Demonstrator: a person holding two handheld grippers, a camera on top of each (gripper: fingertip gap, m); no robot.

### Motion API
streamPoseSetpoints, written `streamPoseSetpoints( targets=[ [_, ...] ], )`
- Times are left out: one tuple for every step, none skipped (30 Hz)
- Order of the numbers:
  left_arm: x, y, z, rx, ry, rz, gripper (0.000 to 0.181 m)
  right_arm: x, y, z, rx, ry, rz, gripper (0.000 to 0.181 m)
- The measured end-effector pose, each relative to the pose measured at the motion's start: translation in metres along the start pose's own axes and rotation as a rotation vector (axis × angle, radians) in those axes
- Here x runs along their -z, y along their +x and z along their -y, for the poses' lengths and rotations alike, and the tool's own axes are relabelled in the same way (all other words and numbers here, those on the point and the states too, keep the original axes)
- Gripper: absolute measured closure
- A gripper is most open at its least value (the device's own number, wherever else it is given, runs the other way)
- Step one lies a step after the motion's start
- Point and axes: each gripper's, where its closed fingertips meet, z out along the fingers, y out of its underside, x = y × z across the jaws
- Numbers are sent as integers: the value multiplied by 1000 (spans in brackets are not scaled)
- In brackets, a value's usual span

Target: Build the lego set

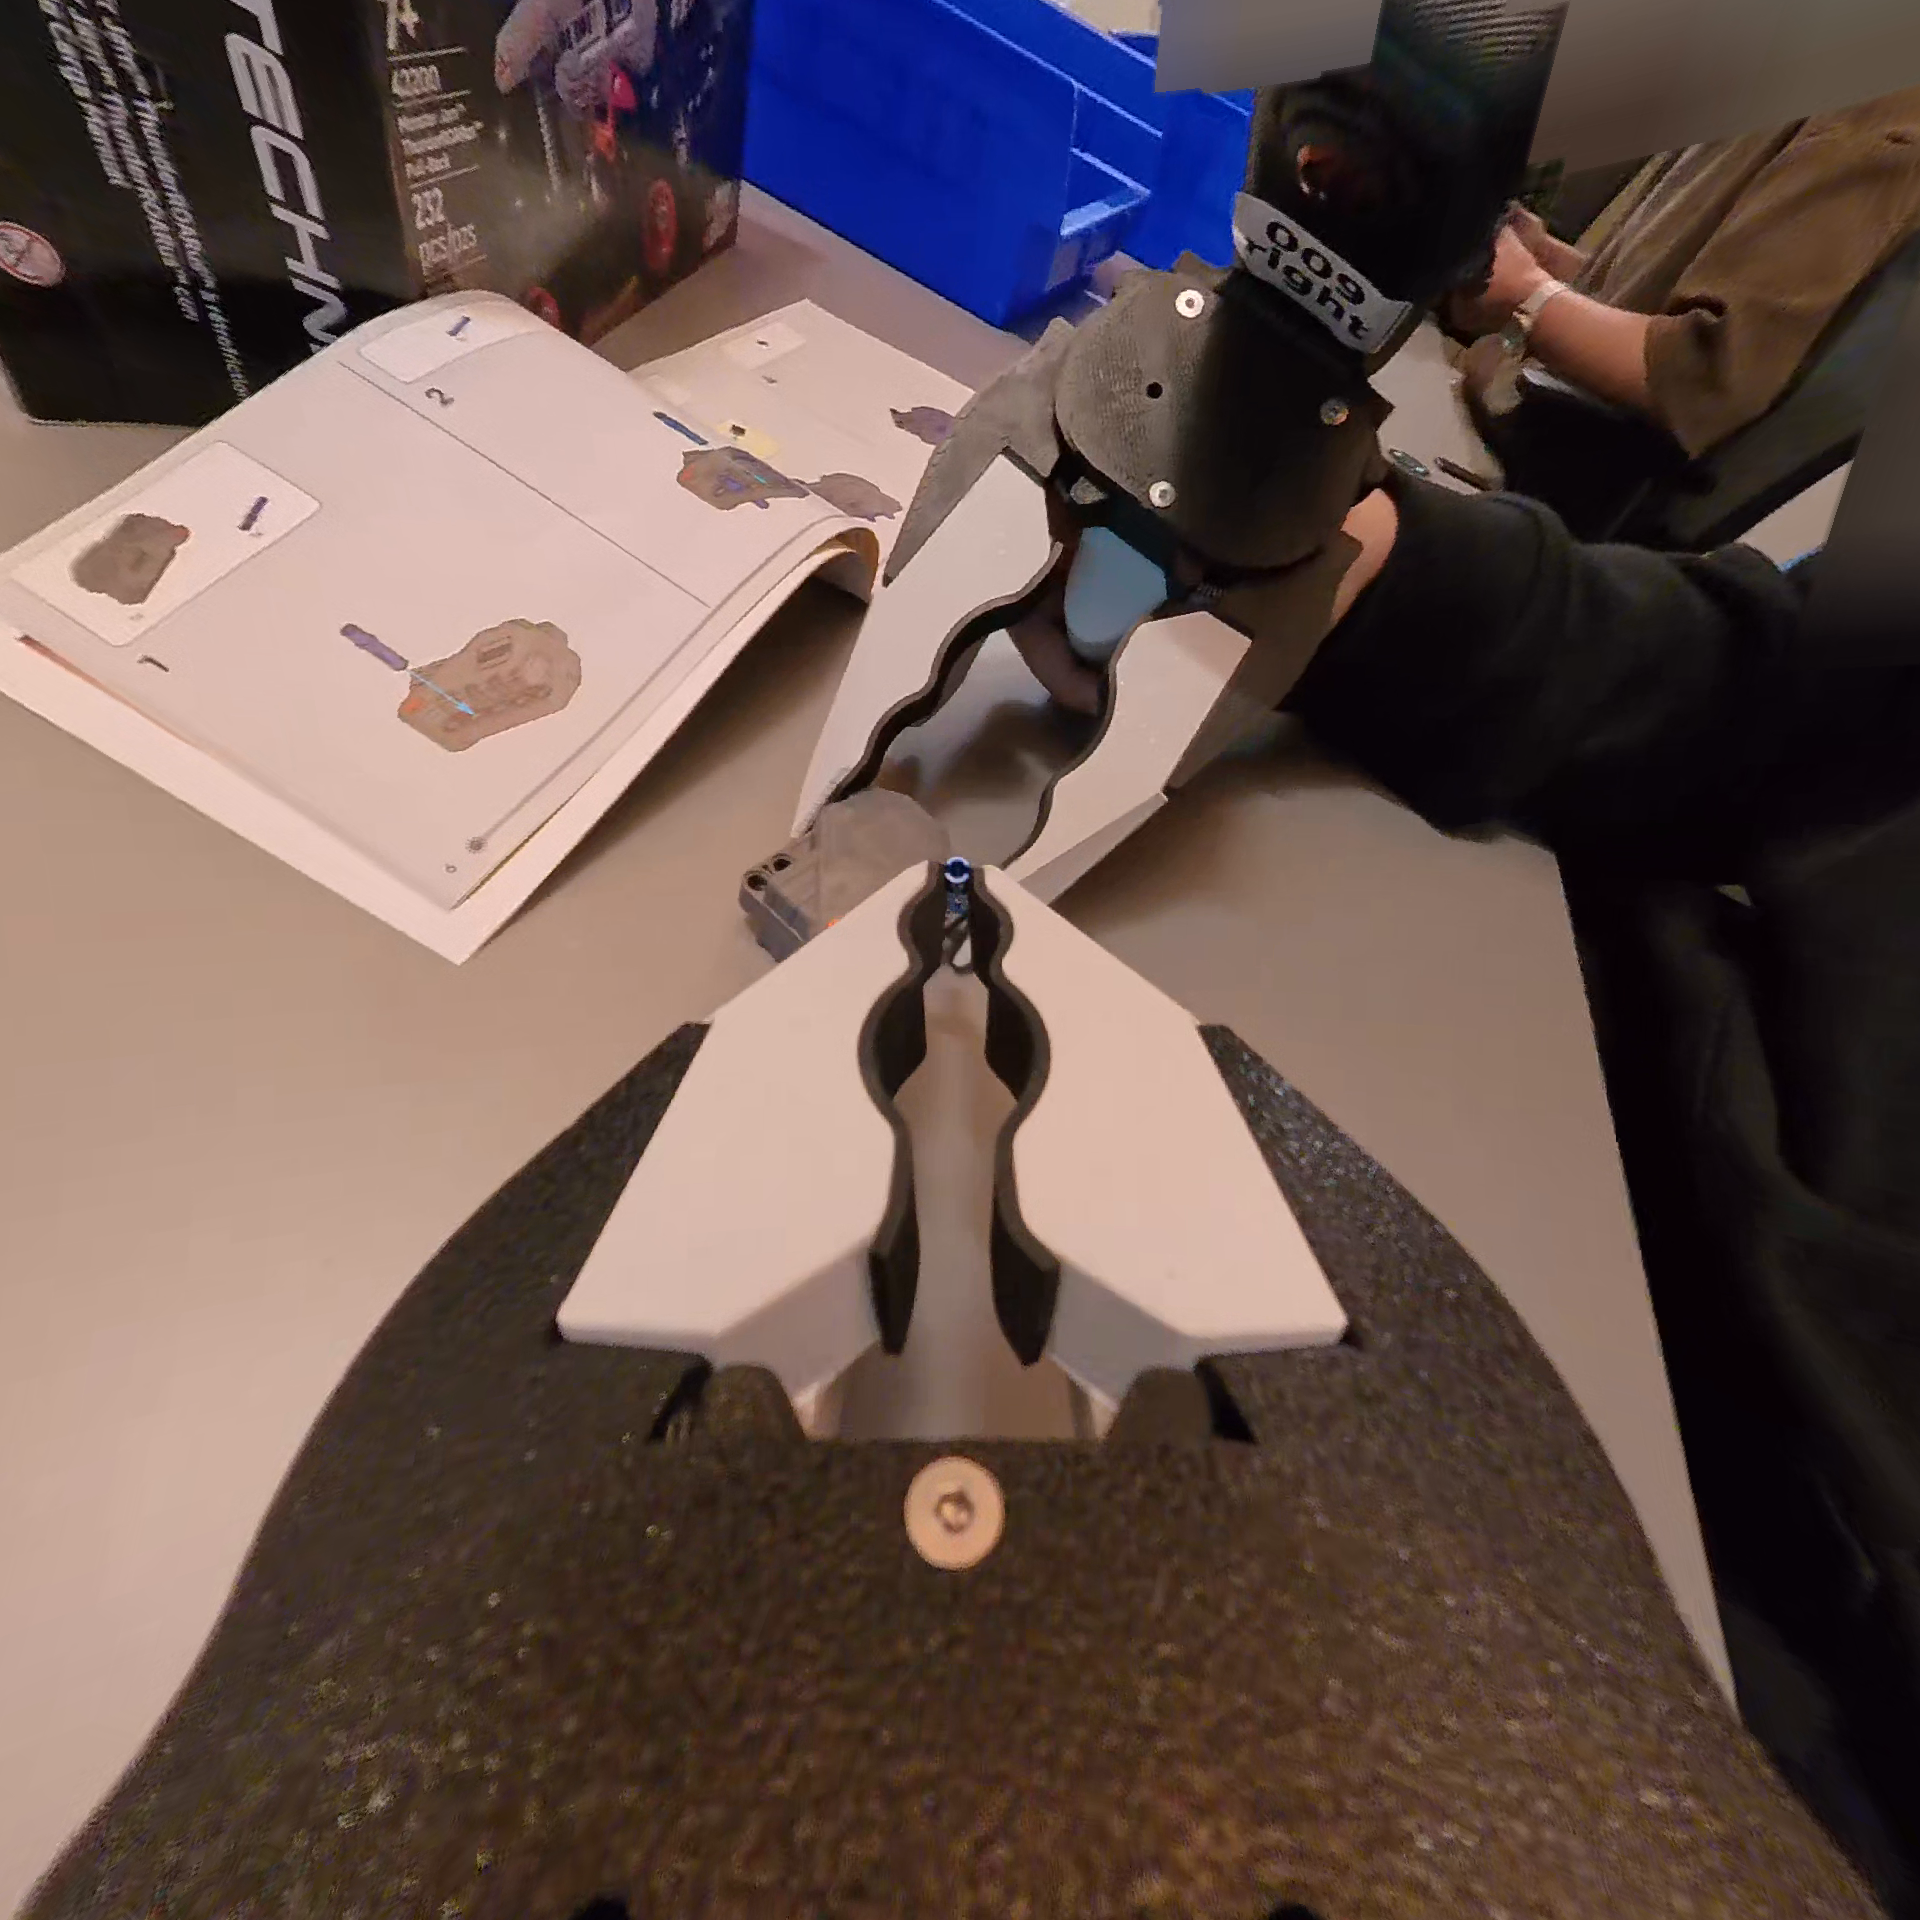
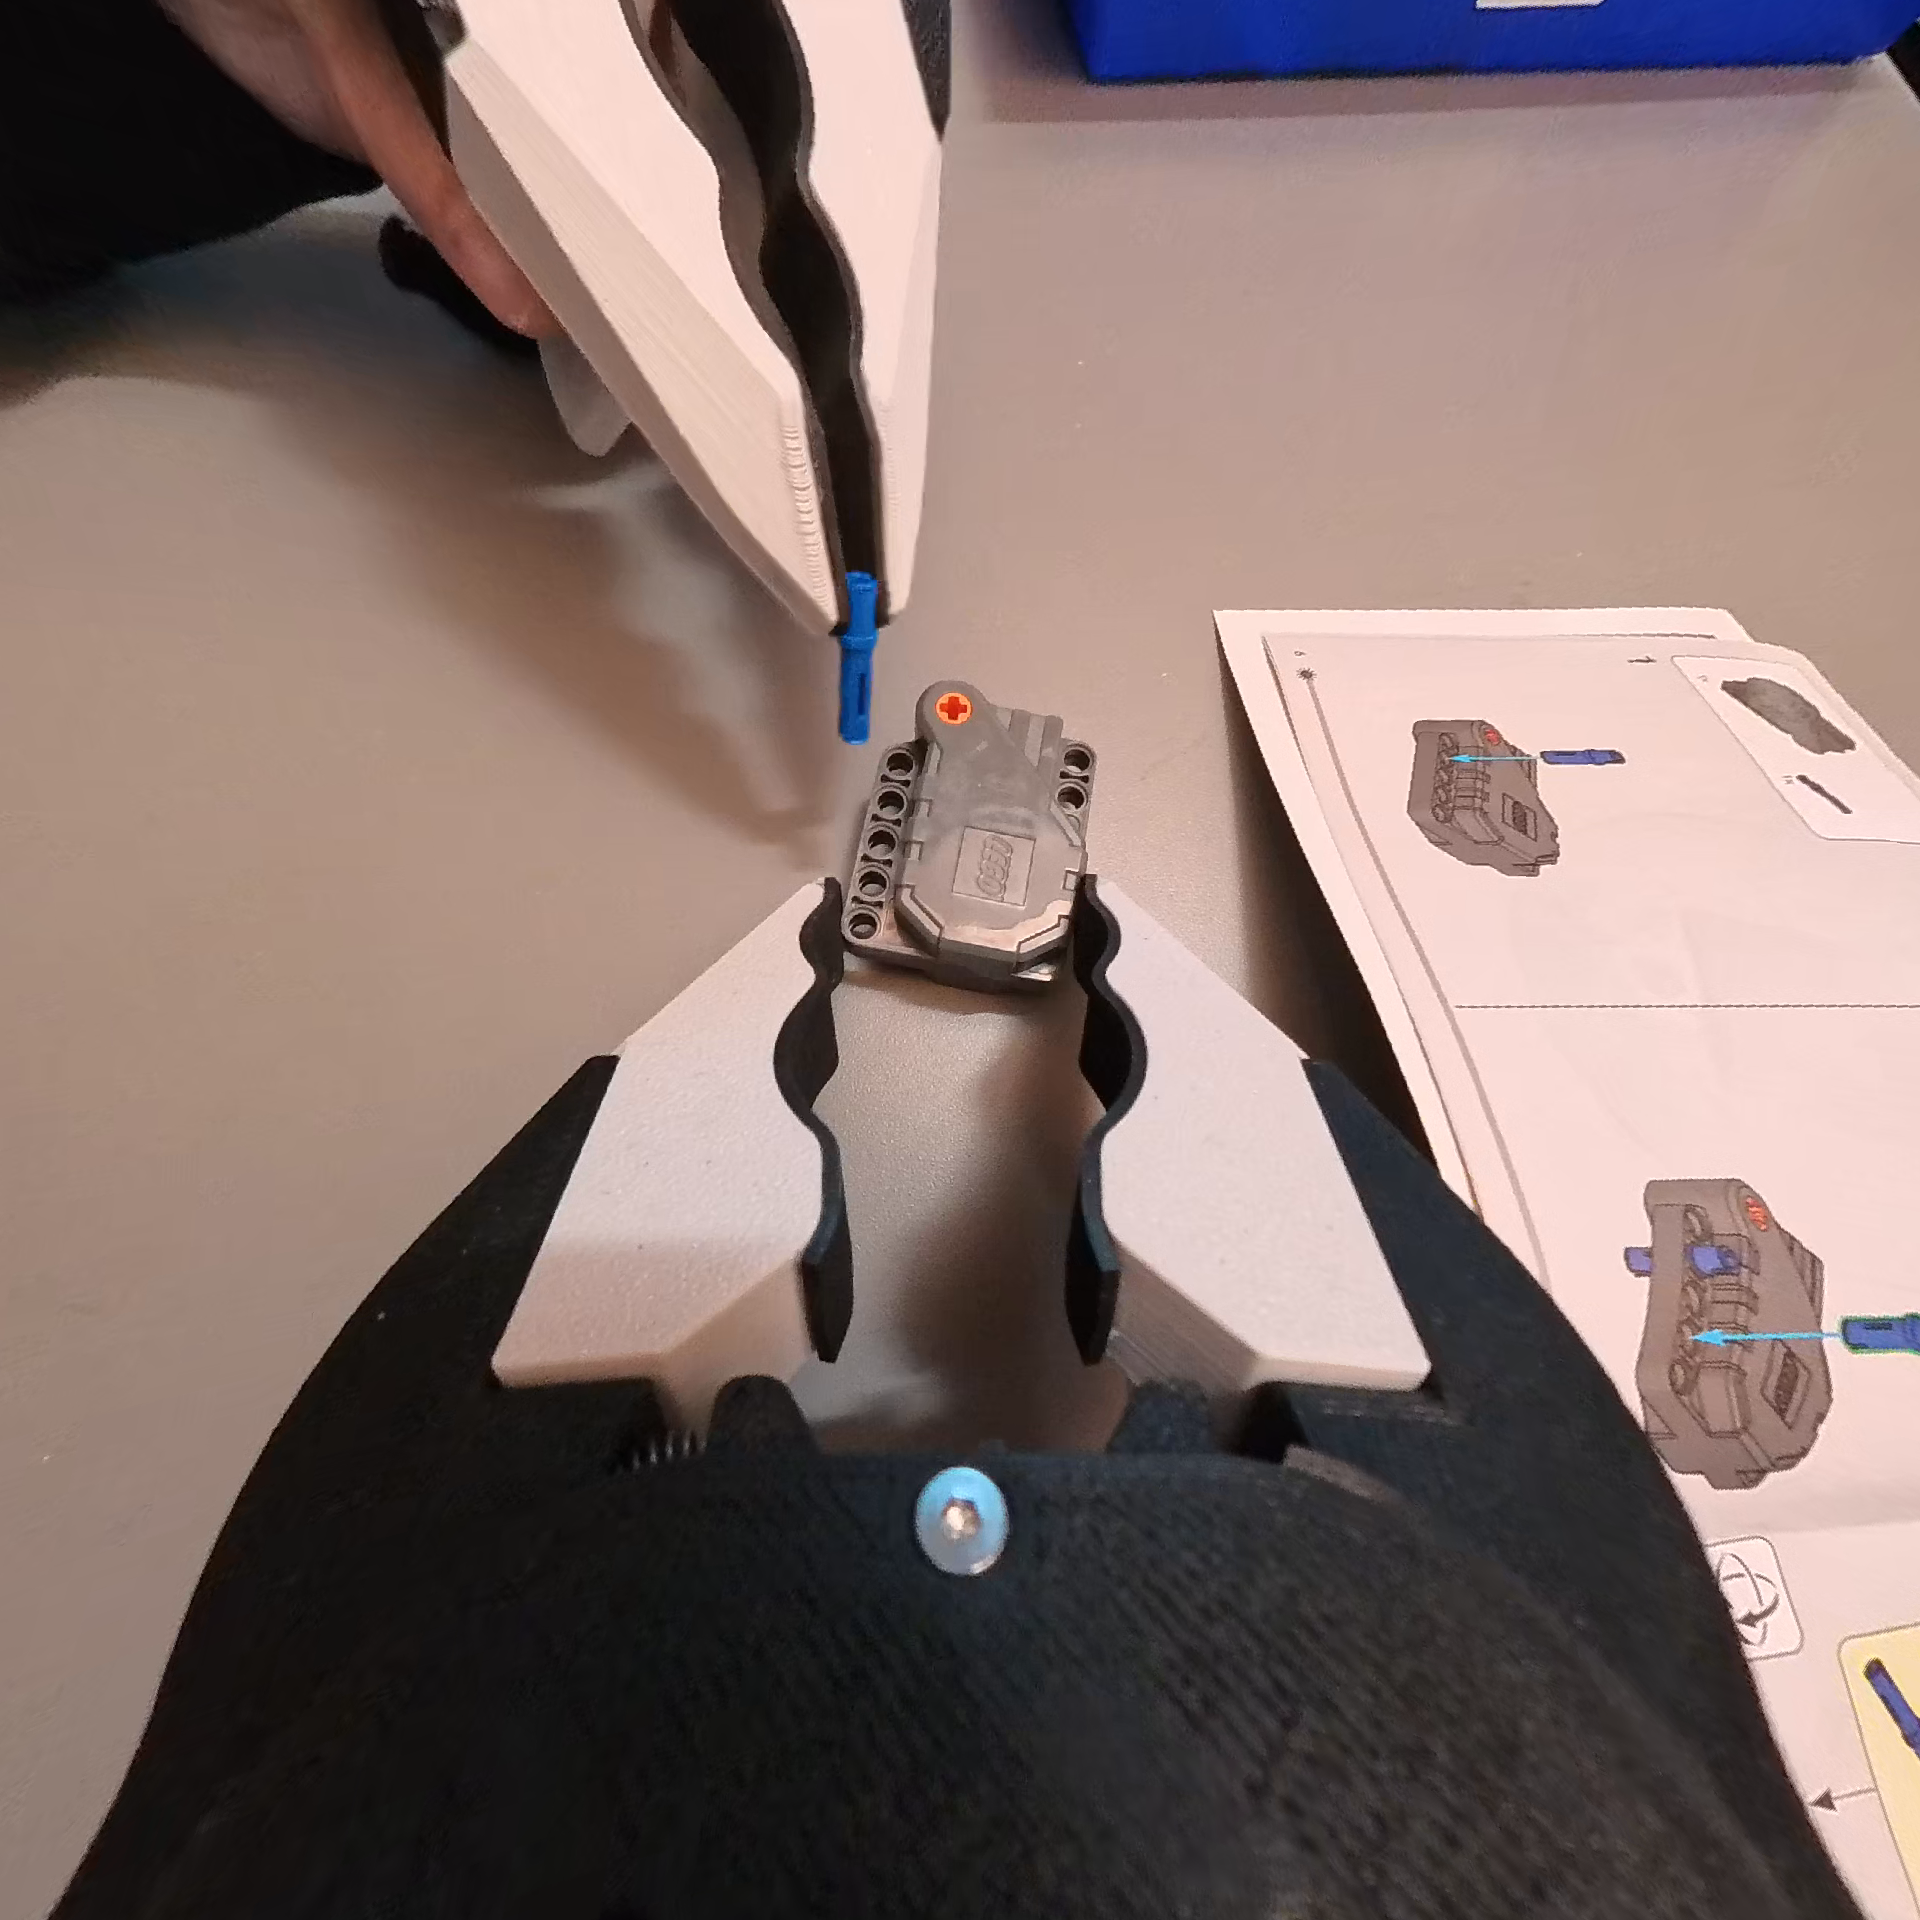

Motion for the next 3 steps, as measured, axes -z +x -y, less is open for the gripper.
streamPoseSetpoints(
  targets=[
    [-1,-1,-1,-11,-6,17,180,0,0,0,0,0,0,137],
    [-3,-3,-3,-24,-24,43,180,0,0,0,0,0,1,137],
    [-5,-6,-6,-42,-49,78,180,0,0,0,-1,0,1,137]
  ],
)
